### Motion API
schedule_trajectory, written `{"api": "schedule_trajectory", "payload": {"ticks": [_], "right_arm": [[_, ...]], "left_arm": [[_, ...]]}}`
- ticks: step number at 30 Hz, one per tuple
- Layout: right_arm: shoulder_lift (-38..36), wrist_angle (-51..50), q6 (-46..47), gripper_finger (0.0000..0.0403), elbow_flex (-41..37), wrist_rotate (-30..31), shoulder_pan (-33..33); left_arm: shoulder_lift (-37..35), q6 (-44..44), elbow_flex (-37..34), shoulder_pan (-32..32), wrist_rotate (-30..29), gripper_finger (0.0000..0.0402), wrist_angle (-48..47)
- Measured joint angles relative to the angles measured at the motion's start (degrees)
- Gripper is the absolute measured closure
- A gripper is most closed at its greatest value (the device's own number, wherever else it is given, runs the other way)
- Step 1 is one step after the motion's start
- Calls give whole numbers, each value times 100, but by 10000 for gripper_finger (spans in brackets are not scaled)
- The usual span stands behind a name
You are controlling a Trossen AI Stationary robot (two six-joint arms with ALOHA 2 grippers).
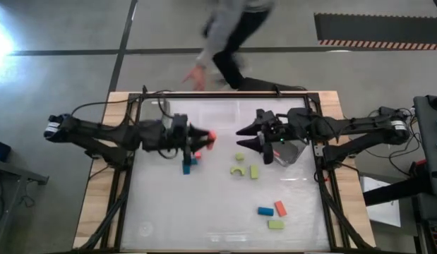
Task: Sort & place blocks by color
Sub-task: Put the orange block into the black bin
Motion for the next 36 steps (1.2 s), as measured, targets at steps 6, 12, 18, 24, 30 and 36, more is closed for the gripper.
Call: {"api": "schedule_trajectory", "payload": {"ticks": [6,12,18,24,30,36], "right_arm": [[442,606,-141,223,34,1,-27],[853,552,-177,202,477,-24,-95],[1098,537,-177,167,898,-449,-349],[1288,562,-222,142,1187,-915,-633],[1633,580,-252,146,1477,-1606,-784],[1791,565,-393,168,1686,-1830,-860]], "left_arm": [[49,394,15,319,167,289,884],[104,397,-2,360,178,289,1362],[110,382,8,360,185,289,1647],[215,370,20,360,186,289,1910],[435,362,20,360,193,289,2249],[526,358,21,360,261,289,2372]]}}
